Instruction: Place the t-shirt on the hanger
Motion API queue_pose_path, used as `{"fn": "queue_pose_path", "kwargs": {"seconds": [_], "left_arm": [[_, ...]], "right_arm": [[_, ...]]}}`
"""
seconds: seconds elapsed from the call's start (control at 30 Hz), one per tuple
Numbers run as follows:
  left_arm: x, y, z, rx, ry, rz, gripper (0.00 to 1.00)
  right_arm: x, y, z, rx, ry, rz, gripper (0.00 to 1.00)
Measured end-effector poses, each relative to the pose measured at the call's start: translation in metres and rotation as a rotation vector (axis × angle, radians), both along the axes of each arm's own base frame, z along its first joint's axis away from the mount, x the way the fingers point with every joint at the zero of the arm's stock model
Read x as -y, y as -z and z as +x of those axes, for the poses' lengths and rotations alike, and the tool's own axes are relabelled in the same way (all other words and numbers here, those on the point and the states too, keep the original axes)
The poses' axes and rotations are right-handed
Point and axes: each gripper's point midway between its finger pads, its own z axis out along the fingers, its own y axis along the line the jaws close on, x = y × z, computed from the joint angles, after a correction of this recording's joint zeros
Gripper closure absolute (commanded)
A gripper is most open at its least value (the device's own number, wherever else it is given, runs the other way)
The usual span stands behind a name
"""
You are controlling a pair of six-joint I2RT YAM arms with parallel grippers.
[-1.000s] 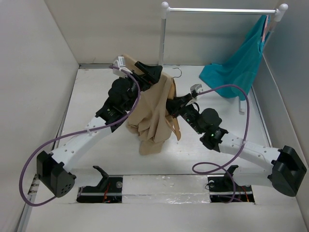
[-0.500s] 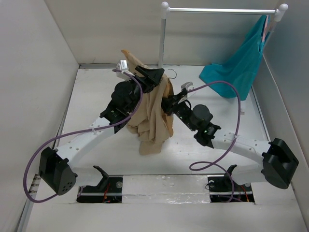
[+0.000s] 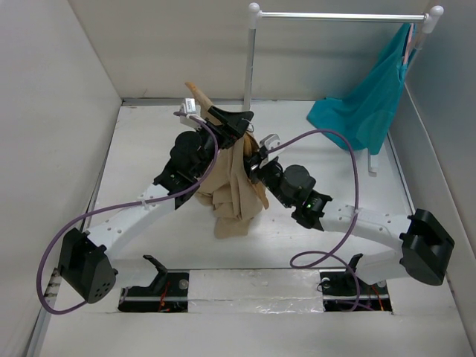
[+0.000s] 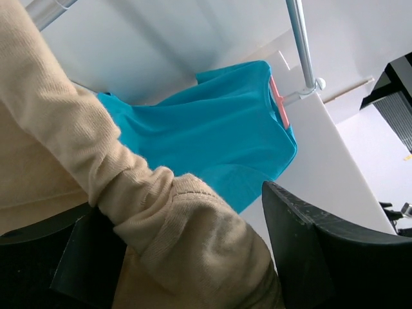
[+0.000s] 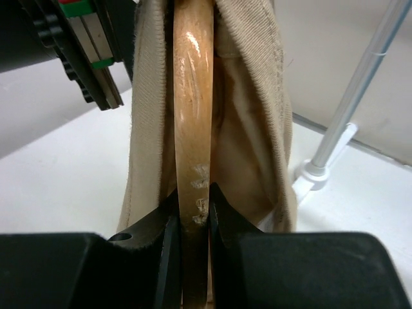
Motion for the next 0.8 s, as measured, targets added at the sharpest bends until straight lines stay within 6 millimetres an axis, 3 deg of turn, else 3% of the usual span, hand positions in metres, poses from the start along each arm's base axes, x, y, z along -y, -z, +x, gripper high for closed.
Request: {"fn": "queue_pose_path", "kwargs": {"seconds": [0.1,0.2,0.23,0.3,0.37,0.67,0.73,0.77,0.8], "left_arm": [[-0.002,0.003,-0.002,-0.006,0.000,-0.008,0.28],[-0.004,0.004,-0.007,-0.018,0.005,-0.040,0.54],[-0.002,0.002,-0.010,-0.026,0.022,-0.063,0.75],[0.011,-0.003,-0.025,-0.033,0.089,-0.094,0.86],[0.008,-0.004,-0.023,-0.023,0.081,-0.095,1.00],[0.006,0.000,-0.022,-0.030,0.085,-0.103,1.00],[0.005,0.002,-0.024,-0.033,0.083,-0.107,1.00],[0.004,0.003,-0.024,-0.034,0.082,-0.108,1.00],[0.003,0.003,-0.025,-0.033,0.082,-0.109,1.00]], "right_arm": [[0.004,0.001,0.003,0.023,0.025,-0.039,1.00],[0.007,0.004,0.004,0.035,0.042,-0.071,1.00],[0.008,0.006,0.004,0.039,0.049,-0.086,1.00],[0.011,0.010,0.007,0.051,0.070,-0.127,1.00],[0.011,0.008,0.007,0.055,0.070,-0.120,1.00],[0.010,0.011,0.005,0.037,0.062,-0.113,1.00],[0.009,0.014,0.004,0.028,0.060,-0.112,0.90],[0.009,0.015,0.003,0.022,0.057,-0.110,0.81],[0.008,0.015,0.002,0.015,0.053,-0.106,0.65]]}}
